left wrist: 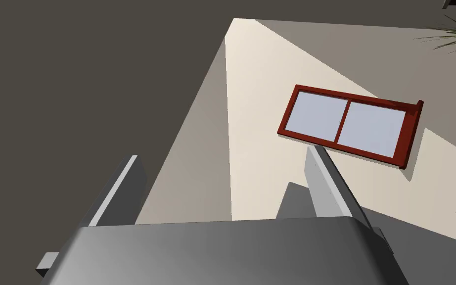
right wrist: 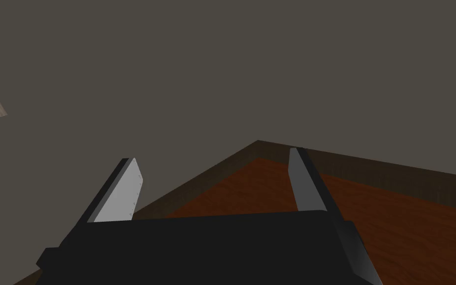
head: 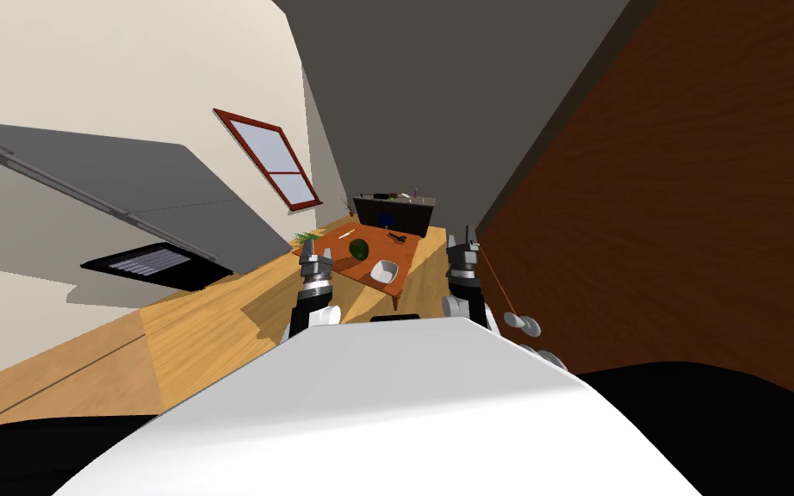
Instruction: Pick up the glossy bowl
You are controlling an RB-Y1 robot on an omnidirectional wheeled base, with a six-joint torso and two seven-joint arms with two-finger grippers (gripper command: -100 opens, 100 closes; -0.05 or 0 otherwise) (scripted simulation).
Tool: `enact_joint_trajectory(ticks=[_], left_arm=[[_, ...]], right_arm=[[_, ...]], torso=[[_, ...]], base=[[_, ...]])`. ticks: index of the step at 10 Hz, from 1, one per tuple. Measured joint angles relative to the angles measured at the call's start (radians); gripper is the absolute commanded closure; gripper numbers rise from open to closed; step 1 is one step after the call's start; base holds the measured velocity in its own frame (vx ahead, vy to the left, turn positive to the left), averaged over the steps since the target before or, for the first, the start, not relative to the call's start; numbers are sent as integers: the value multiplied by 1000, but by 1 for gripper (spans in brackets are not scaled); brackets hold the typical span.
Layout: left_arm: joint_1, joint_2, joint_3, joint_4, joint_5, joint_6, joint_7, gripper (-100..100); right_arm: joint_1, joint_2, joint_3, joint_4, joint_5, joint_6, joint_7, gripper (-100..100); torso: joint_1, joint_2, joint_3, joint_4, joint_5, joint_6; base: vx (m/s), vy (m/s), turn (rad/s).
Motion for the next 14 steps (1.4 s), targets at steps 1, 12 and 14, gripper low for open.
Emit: enact_joint_trajectory(ticks=[1, 12, 14], left_arm=[[-2, 23, 2, 0, 0, 8, 2, -100], [-40, 198, -16, 45, -26, 238, 14, -100], [-49, 209, -17, 52, -28, 291, 19, -100]], right_arm=[[0, 0, 0, 0, 0, 0, 0, 0], [0, 0, 0, 0, 0, 0, 0, 0], [0, 0, 0, 0, 0, 0, 0, 0]], torso=[[0, 0, 0, 0, 0, 0], [1, 3, 1, 1, 0, 0], [1, 2, 1, 1, 0, 0]], base=[[-16, 6, -9], [-35, 15, -13], [-31, 15, -14]])
